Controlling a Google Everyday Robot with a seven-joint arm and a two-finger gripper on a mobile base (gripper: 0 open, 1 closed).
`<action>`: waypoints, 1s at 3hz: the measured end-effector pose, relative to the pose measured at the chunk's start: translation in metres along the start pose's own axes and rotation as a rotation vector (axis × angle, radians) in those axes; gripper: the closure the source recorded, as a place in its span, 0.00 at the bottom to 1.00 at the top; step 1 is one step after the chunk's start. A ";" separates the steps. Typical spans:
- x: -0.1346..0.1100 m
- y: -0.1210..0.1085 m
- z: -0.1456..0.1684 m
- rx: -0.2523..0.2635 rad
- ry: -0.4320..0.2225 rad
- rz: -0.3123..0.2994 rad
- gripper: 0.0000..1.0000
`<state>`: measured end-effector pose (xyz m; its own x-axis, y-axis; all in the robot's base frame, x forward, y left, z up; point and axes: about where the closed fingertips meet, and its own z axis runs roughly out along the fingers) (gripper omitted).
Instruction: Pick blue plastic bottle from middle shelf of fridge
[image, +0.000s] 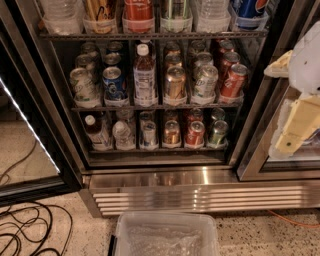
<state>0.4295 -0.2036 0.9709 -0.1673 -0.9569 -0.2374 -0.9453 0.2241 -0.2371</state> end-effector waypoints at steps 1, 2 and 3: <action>-0.021 0.028 0.013 -0.004 -0.113 -0.053 0.00; -0.043 0.054 0.038 0.015 -0.266 -0.042 0.00; -0.066 0.061 0.061 0.055 -0.414 -0.004 0.00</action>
Offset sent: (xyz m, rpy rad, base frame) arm -0.0287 0.1025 -0.0564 0.4763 -0.2314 0.0919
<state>0.4000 -0.1158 0.9144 -0.0263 -0.8054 -0.5921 -0.9275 0.2407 -0.2862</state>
